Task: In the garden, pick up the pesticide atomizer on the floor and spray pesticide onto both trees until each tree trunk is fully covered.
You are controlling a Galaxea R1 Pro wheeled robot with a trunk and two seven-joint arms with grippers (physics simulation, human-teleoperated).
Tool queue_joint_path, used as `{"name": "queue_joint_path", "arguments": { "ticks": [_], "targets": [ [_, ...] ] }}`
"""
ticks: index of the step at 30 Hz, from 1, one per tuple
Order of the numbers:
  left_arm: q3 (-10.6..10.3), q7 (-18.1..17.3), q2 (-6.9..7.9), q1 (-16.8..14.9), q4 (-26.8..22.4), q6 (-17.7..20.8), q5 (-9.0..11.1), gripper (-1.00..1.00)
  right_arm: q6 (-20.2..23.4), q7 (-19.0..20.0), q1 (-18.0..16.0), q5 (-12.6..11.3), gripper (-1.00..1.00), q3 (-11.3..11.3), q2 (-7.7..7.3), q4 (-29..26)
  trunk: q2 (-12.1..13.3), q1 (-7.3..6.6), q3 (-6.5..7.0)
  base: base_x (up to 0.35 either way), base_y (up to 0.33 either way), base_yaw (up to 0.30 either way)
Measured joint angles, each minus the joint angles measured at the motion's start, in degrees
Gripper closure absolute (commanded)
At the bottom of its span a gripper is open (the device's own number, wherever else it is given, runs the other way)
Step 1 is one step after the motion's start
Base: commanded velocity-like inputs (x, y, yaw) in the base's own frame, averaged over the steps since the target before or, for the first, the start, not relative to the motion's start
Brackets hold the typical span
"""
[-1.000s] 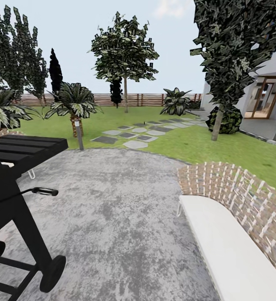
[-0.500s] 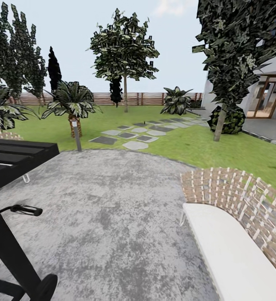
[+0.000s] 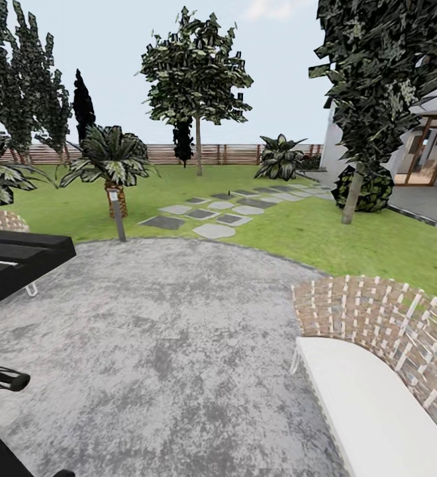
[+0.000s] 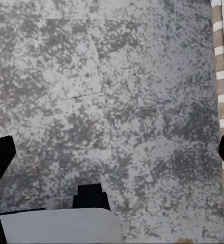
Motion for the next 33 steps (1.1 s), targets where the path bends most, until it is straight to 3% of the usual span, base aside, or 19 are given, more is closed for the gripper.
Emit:
{"name": "queue_joint_path", "arguments": {
  "ticks": [33],
  "targets": [
    [0.3,-0.1,0.31,0.0,1.0,-0.3,0.1,-1.0,-0.2,0.0,0.0,0.1,-1.0,-0.1,0.42,1.0,0.0,0.0,-0.01,0.35,0.0,0.0]
  ]
}}
